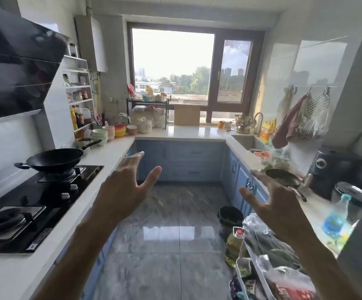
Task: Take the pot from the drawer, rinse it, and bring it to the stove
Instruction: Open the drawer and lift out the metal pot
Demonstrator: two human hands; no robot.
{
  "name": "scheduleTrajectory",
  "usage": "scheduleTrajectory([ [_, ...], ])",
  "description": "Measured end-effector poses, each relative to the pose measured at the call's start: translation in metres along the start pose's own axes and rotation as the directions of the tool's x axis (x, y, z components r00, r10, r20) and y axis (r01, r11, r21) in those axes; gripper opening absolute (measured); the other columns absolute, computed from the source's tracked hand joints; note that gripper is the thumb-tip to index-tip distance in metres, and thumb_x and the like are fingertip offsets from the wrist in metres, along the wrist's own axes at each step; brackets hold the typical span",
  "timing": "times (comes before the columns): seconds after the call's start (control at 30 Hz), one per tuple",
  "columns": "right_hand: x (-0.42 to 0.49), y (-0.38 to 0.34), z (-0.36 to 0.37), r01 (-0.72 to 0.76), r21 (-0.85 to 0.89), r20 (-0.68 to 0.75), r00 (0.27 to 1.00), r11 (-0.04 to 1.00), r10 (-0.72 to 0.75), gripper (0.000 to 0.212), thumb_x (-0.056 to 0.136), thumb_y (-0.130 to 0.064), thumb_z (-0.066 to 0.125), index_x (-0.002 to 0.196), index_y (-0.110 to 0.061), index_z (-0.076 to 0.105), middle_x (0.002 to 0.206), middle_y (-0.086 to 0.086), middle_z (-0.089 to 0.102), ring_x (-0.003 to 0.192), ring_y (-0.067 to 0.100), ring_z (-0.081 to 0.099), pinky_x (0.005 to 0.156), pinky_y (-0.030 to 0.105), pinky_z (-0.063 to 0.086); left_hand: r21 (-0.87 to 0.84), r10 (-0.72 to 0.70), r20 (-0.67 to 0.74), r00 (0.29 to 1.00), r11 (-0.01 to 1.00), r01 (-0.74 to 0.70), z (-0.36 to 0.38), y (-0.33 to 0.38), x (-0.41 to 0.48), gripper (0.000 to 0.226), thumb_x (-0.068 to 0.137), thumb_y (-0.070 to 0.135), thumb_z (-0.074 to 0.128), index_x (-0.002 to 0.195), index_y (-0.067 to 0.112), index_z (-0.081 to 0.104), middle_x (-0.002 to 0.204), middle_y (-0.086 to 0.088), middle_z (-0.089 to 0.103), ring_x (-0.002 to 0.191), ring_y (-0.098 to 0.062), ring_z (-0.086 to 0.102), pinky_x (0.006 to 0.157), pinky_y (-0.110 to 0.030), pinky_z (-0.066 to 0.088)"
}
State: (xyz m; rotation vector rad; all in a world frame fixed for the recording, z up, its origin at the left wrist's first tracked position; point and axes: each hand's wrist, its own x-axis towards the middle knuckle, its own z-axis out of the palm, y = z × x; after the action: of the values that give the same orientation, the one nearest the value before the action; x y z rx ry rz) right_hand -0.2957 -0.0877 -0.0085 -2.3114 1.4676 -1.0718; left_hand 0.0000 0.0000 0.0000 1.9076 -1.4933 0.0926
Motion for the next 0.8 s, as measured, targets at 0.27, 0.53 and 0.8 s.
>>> scheduleTrajectory([
  [0.27,0.144,0.077,0.074,0.009,0.085,0.081,0.997,0.996,-0.015,0.066,0.091,-0.036,0.070,0.148,-0.009,0.051,0.151,0.009,0.053,0.139,0.025,0.052,0.107,0.023,0.032,-0.047,-0.016,0.009,1.000,0.999,0.017,0.105,-0.009,0.134,0.090,0.085,0.074,0.036,0.157,0.020,0.039,0.163,0.000,0.042,0.147,-0.021,0.045,0.116,-0.040,0.039],
  [0.53,0.301,0.150,0.166,-0.017,0.129,0.133,0.991,0.992,0.000,0.067,0.091,-0.042,0.068,0.149,-0.014,0.051,0.151,0.004,0.054,0.139,0.023,0.052,0.106,0.025,0.035,-0.115,-0.061,0.029,0.998,0.991,0.064,0.212,-0.046,0.287,0.082,0.091,0.072,0.042,0.155,0.020,0.043,0.161,0.001,0.046,0.145,-0.021,0.048,0.116,-0.047,0.043],
  [0.8,0.474,0.215,0.295,-0.077,0.124,0.162,0.985,0.989,0.057,0.068,0.091,-0.040,0.070,0.151,-0.015,0.048,0.152,0.002,0.053,0.141,0.019,0.048,0.110,0.025,0.034,-0.167,-0.058,0.085,0.995,0.983,0.071,0.344,-0.126,0.466,0.071,0.096,0.064,0.050,0.153,0.022,0.045,0.159,0.007,0.049,0.145,-0.016,0.049,0.115,-0.047,0.044],
])
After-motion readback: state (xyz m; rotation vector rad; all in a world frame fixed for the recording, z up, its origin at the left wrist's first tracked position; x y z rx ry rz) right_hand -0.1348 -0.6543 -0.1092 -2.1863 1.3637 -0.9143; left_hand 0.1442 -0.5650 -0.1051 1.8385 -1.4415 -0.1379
